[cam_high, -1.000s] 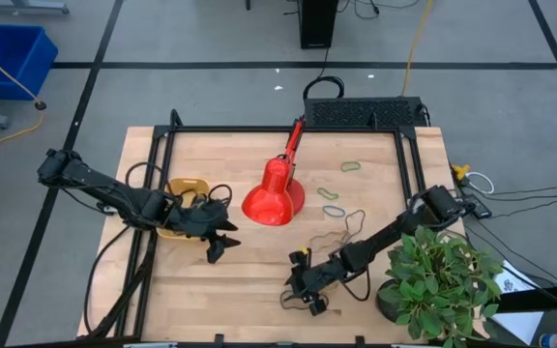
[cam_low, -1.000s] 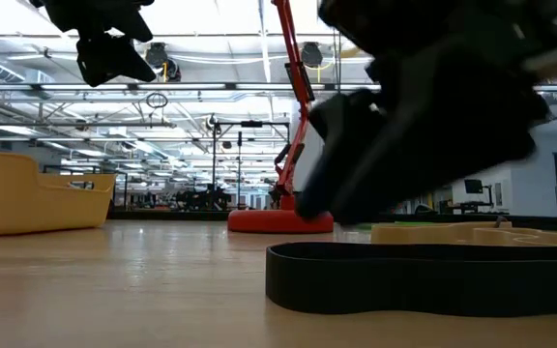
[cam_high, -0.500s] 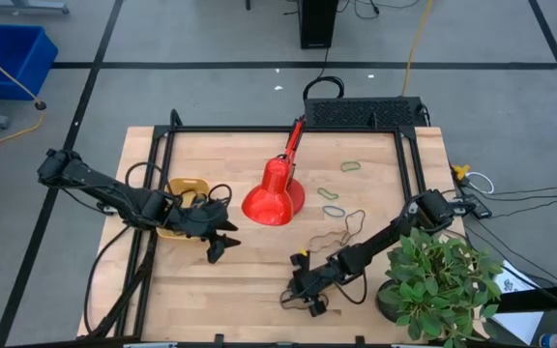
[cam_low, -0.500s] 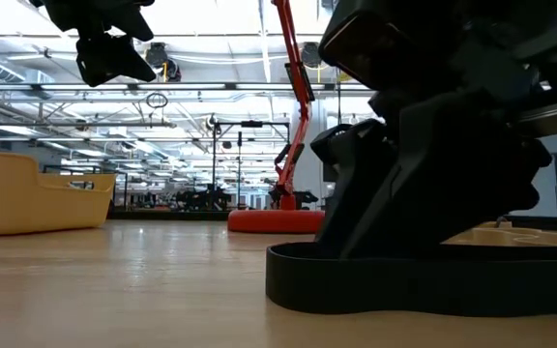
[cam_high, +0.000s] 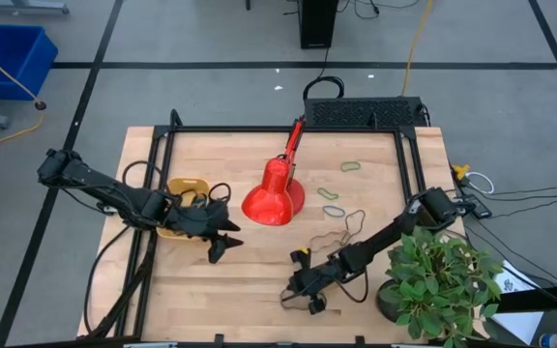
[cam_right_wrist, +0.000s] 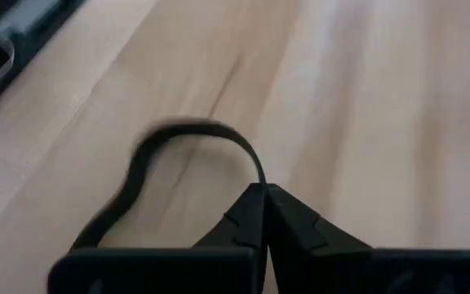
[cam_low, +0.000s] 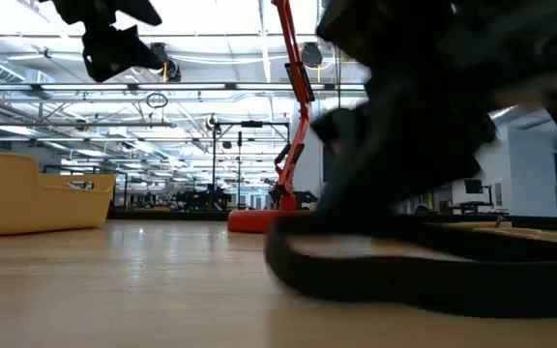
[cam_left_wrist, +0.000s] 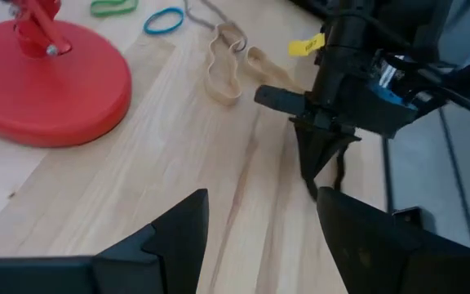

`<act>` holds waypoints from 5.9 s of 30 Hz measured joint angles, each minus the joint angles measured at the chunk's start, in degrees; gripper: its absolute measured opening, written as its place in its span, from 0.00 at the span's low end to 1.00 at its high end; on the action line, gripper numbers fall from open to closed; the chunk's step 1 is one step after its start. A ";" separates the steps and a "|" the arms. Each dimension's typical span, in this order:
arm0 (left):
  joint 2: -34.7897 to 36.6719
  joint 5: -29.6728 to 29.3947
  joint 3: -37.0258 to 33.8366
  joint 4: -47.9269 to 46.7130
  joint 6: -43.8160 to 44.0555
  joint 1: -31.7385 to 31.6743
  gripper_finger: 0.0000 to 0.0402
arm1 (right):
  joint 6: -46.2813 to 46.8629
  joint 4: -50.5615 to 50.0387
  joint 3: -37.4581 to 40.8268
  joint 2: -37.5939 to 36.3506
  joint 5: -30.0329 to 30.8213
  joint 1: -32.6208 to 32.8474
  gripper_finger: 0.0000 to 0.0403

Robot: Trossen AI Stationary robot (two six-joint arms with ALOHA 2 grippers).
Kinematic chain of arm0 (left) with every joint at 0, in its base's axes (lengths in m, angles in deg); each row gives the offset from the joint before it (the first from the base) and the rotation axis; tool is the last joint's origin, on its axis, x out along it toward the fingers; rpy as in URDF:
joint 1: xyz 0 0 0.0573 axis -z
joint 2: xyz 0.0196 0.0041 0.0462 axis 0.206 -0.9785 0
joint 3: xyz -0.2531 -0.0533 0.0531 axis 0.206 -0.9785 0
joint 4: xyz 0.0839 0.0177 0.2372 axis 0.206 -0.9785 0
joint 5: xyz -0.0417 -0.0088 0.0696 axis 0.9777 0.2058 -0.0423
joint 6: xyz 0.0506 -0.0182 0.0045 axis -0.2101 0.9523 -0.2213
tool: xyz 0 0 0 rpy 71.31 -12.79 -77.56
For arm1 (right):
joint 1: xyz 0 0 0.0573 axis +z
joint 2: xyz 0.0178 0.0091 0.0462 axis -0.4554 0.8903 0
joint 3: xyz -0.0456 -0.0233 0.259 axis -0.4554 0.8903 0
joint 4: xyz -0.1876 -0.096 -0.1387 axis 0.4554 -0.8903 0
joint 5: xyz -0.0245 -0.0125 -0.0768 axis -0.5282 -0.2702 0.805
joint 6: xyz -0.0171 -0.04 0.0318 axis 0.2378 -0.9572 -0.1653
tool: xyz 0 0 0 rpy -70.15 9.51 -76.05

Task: Pick and place rubber bands into bin
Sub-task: Put the black rubber band into the yellow bin

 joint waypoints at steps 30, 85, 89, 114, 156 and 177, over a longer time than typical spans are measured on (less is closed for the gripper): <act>-17.05 5.97 0.00 25.13 -4.77 -0.04 0.59 | -12.29 -0.01 -0.07 -17.60 13.81 -9.25 0.00; -17.18 10.80 -0.02 19.39 -8.33 -5.59 0.01 | -7.91 -5.07 -0.07 -17.64 13.54 -8.80 0.46; -10.82 10.72 -0.02 10.23 -8.28 -6.81 0.01 | -6.14 -7.43 -0.07 -17.64 13.49 -8.59 0.51; 18.82 -15.66 0.00 -45.55 19.75 -9.07 0.02 | -5.79 -9.45 -0.07 -17.64 13.51 -8.69 0.52; 6.10 0.66 -7.08 -46.65 33.00 -18.54 0.06 | -1.08 -11.27 -0.07 -17.64 13.51 -8.59 0.52; 6.10 1.57 -7.08 -46.64 29.63 -20.41 0.22 | -1.26 -11.27 -0.07 -17.64 13.49 -8.59 0.52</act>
